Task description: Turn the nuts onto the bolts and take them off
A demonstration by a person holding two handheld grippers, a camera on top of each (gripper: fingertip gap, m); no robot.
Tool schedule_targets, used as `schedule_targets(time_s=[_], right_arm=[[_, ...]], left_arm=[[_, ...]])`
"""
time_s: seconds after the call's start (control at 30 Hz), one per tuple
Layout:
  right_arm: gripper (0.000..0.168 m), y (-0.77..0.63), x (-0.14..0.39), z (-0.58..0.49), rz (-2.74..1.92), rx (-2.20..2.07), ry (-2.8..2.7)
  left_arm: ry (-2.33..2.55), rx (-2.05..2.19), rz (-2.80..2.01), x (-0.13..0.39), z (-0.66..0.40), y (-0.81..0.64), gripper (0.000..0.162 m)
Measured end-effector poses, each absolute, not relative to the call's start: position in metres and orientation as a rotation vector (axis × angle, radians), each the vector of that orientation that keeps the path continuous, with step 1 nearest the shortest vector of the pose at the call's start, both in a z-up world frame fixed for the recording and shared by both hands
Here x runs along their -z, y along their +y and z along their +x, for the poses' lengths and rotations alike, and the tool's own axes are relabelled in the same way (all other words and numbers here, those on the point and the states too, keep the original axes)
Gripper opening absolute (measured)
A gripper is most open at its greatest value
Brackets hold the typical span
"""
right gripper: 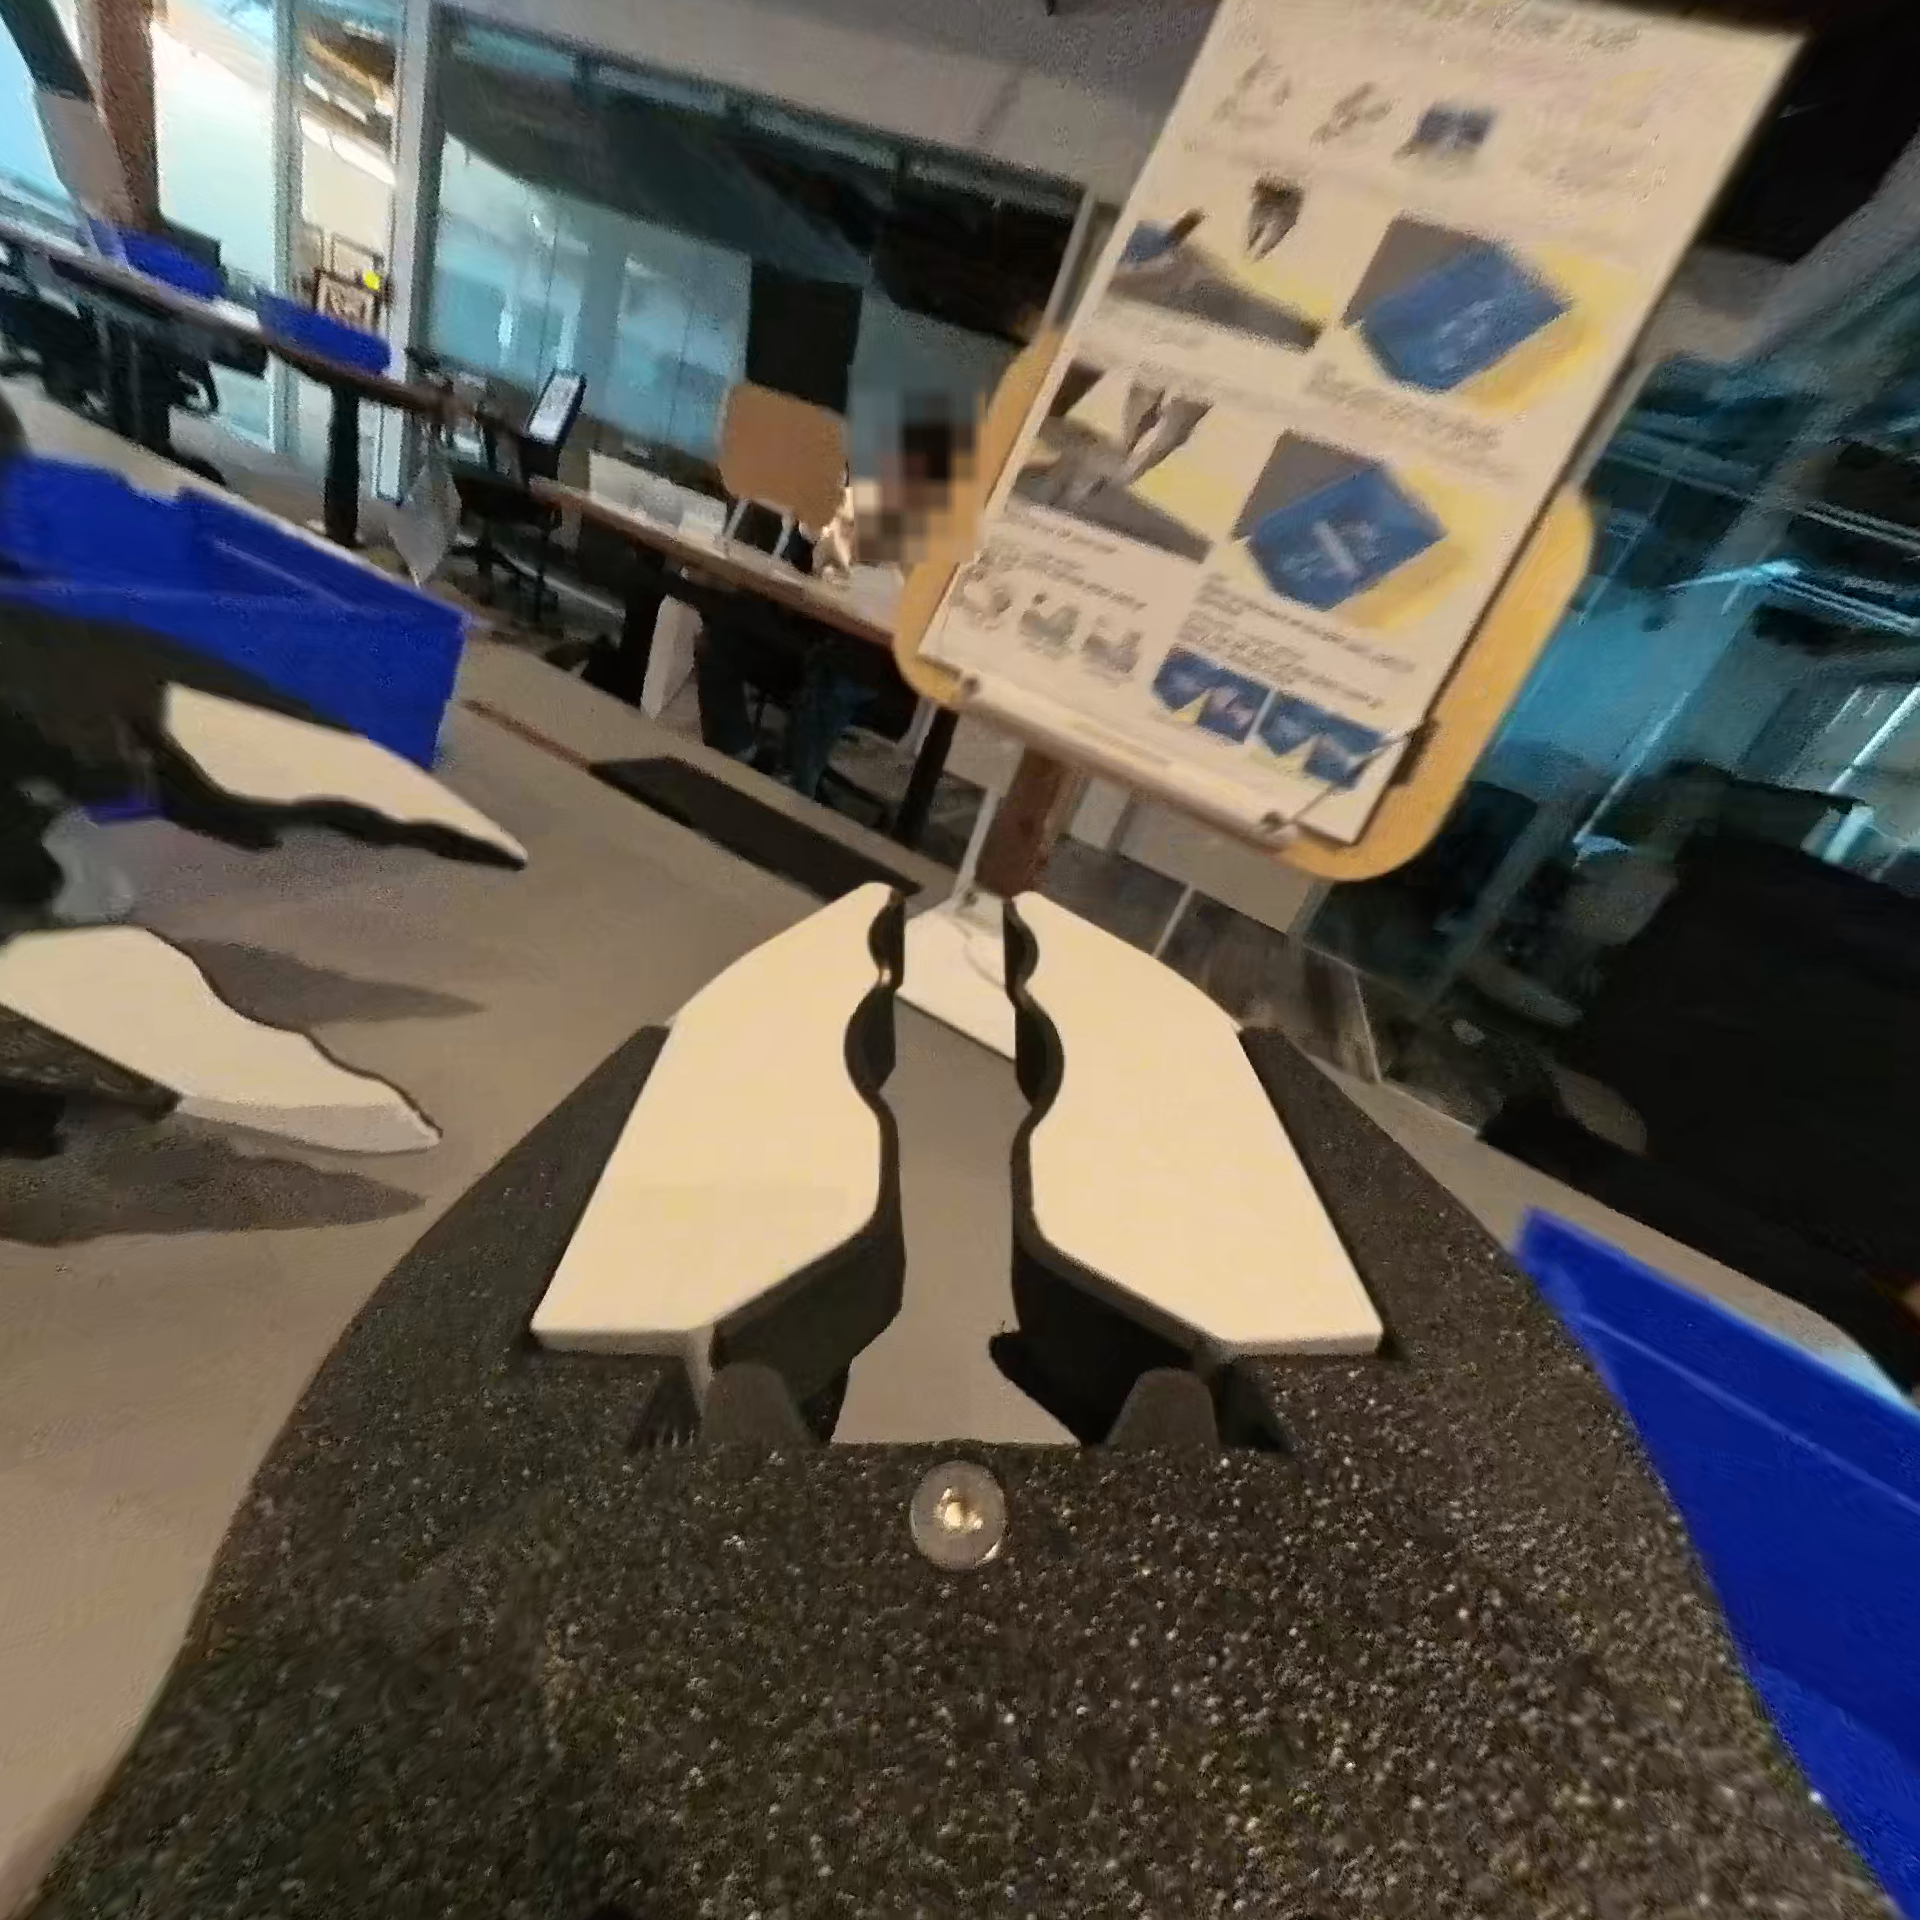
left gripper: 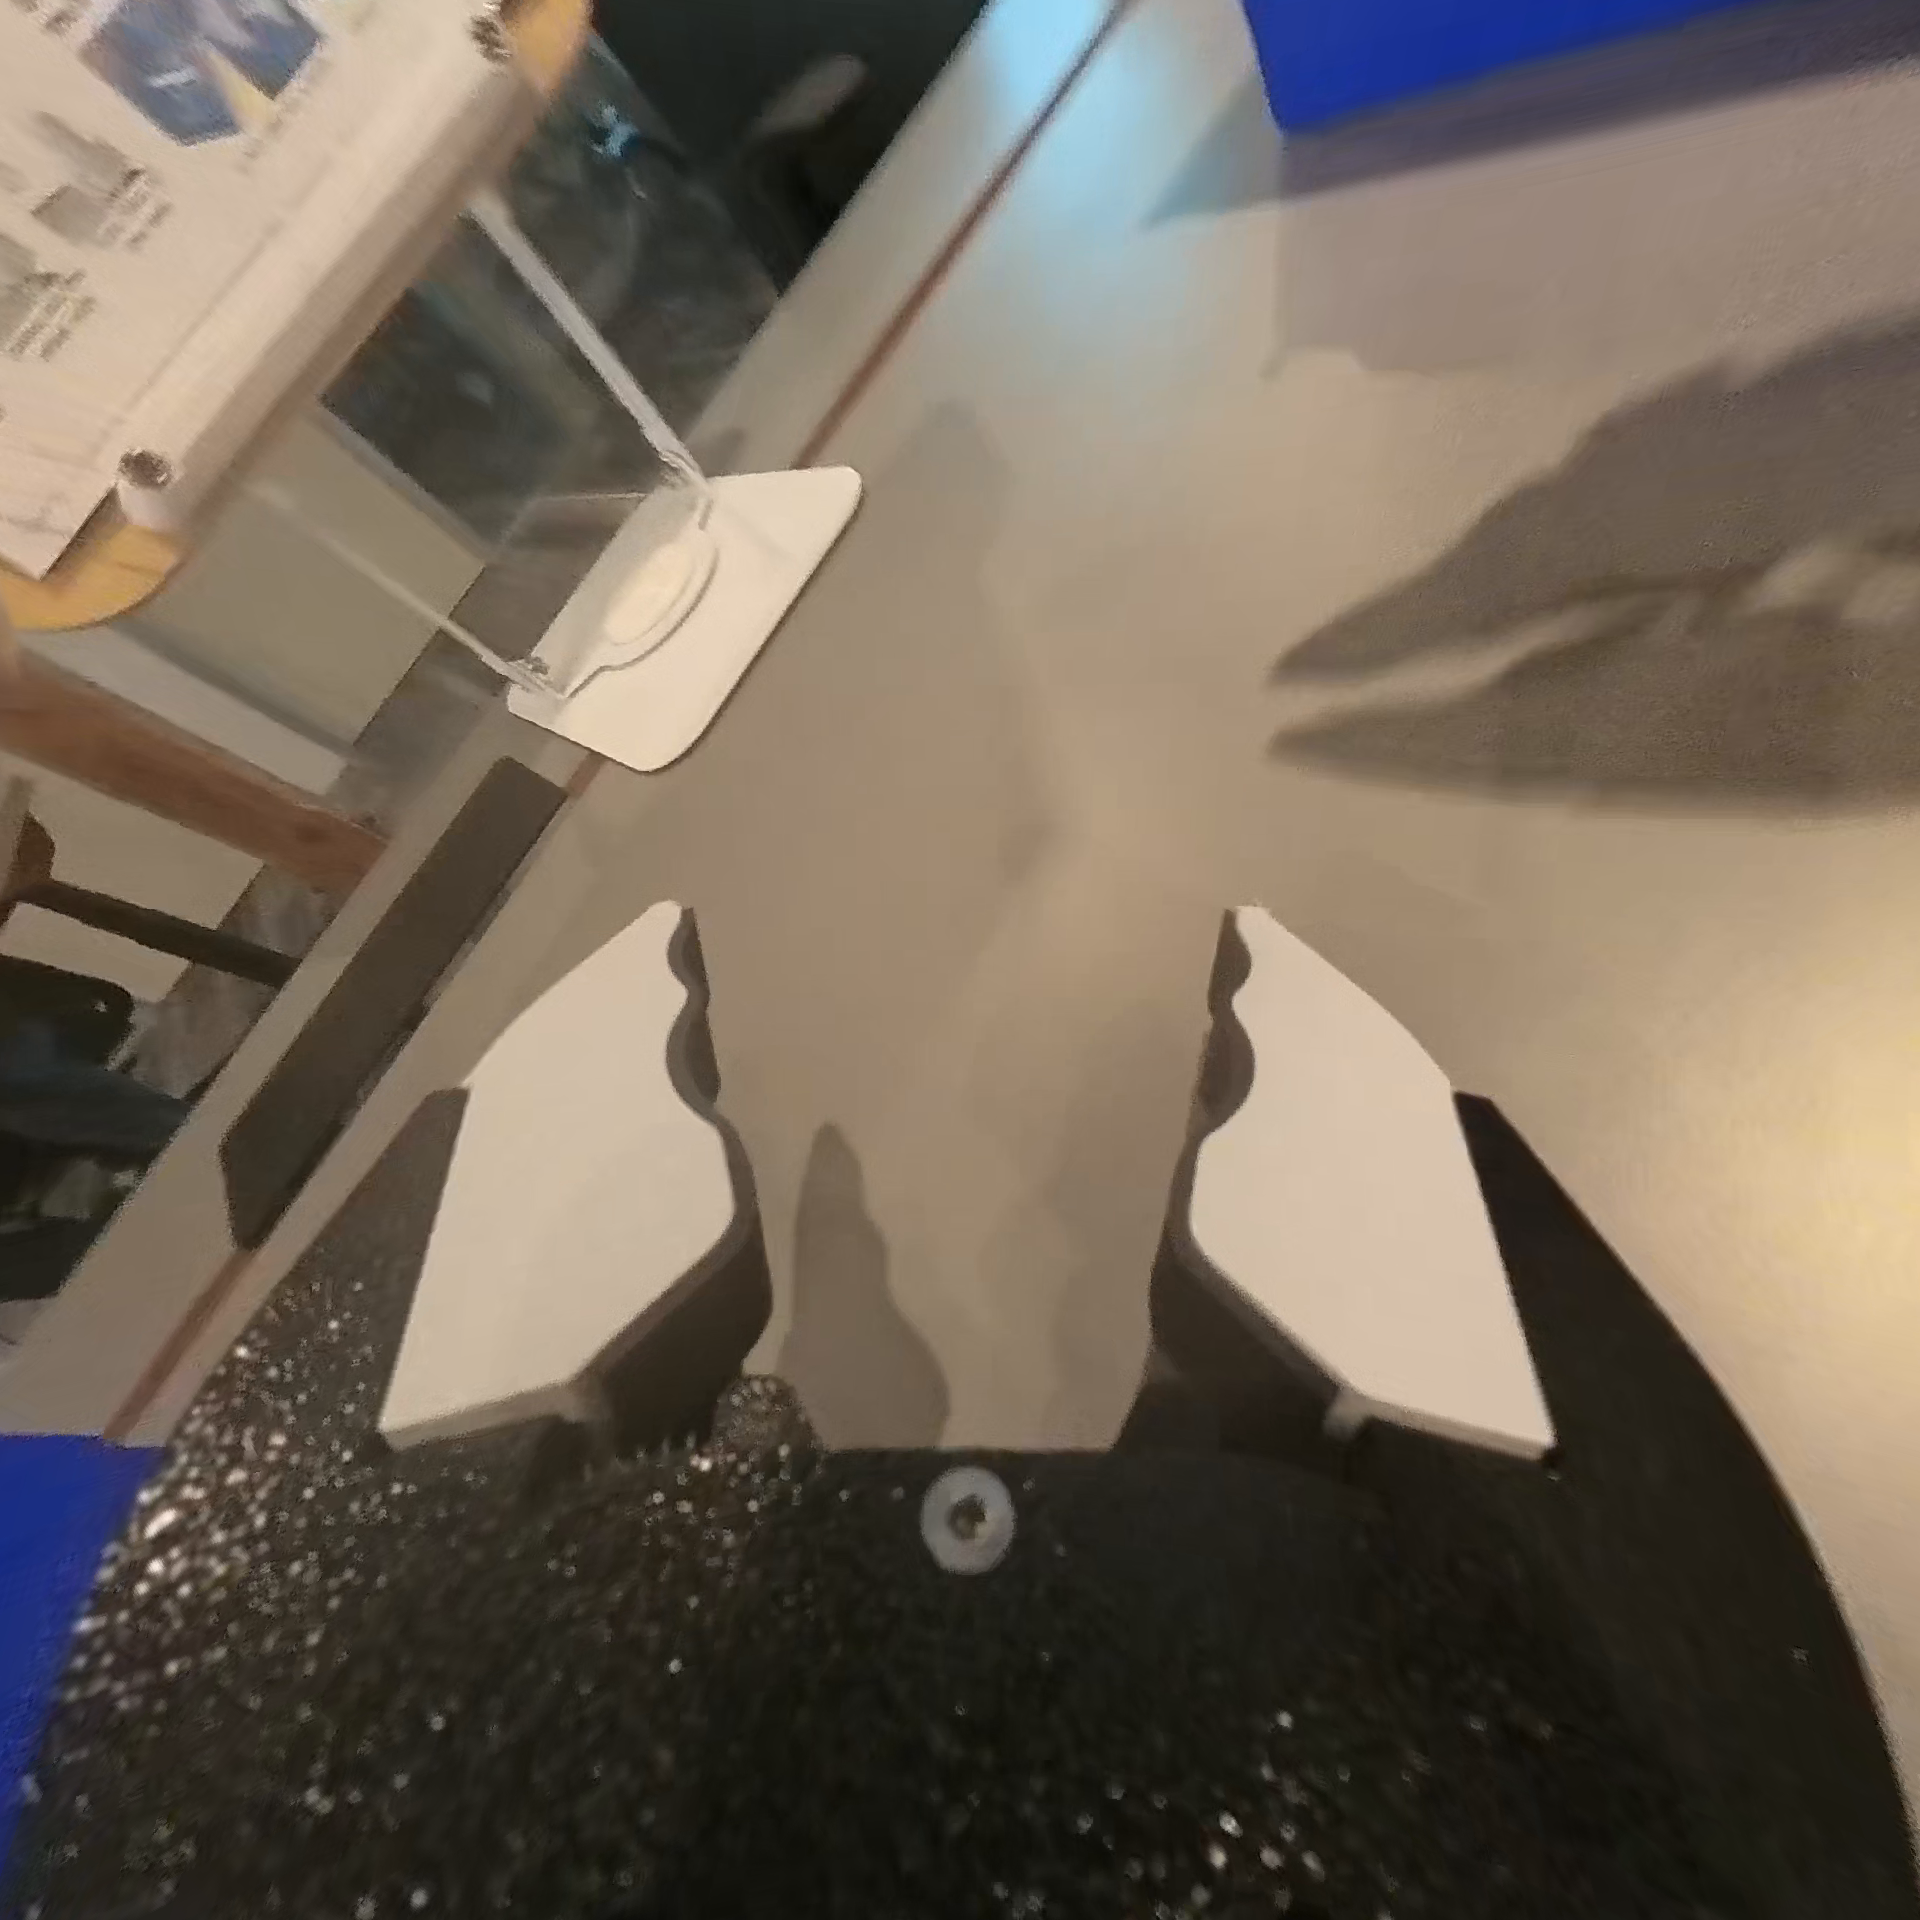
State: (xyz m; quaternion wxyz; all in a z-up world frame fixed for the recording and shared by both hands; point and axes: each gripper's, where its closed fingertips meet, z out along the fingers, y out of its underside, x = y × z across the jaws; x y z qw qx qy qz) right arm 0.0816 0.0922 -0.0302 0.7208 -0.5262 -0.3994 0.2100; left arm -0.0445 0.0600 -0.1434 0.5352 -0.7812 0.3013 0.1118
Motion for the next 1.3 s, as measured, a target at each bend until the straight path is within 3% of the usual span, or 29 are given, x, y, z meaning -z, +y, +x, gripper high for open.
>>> schedule_targets(time_s=[0.27,0.47,0.87,1.03,1.3], right_arm=[[0.022,0.094,0.105,0.024,-1.346,-0.645,-0.965],[0.022,0.088,0.102,0.024,-1.332,-0.742,-0.961],[0.018,0.079,0.114,0.011,-1.336,-0.771,-1.068],[0.017,0.077,0.115,0.009,-1.33,-0.764,-1.09],[0.015,0.074,0.117,0.006,-1.32,-0.757,-1.12]], left_arm=[[0.451,-0.093,-1.805,0.122,-0.07,0.063,0.095],[0.334,-0.122,-1.697,0.099,-0.083,0.06,0.101],[0.279,-0.071,-1.596,0.059,-0.089,0.044,0.097],[0.246,-0.17,-1.569,0.025,-0.113,0.007,0.092],[-0.004,-0.337,-1.736,0.023,-0.237,-0.087,0.069]])
